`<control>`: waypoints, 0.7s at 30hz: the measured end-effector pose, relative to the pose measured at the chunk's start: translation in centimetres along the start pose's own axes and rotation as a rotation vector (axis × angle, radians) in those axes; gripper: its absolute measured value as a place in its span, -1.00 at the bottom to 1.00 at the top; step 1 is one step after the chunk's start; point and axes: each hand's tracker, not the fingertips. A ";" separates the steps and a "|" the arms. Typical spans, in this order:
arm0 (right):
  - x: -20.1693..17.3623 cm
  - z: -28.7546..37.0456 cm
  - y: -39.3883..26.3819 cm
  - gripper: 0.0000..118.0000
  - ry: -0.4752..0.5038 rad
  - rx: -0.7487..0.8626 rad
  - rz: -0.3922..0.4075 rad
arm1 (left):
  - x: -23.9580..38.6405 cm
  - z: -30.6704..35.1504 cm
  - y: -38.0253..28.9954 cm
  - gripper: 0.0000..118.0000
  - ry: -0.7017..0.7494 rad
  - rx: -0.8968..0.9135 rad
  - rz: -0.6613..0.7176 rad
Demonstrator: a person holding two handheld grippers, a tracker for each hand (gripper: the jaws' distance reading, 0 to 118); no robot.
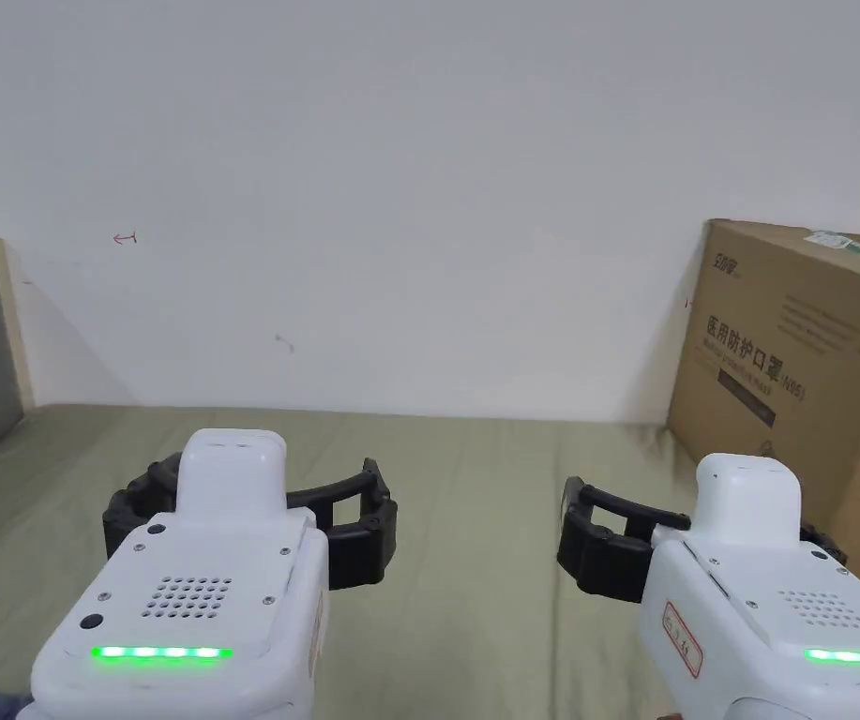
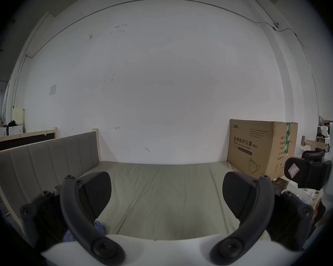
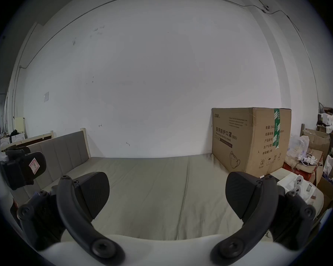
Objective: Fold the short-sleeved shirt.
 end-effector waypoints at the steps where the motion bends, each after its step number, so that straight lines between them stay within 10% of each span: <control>1: 0.0 0.0 0.1 1.00 0.002 0.000 0.001 | 0.0 0.0 0.0 0.97 0.001 -0.001 0.002; 21: -0.2 -0.3 0.3 1.00 -0.011 -0.021 0.010 | -0.7 -0.3 0.0 0.96 0.000 -0.030 0.031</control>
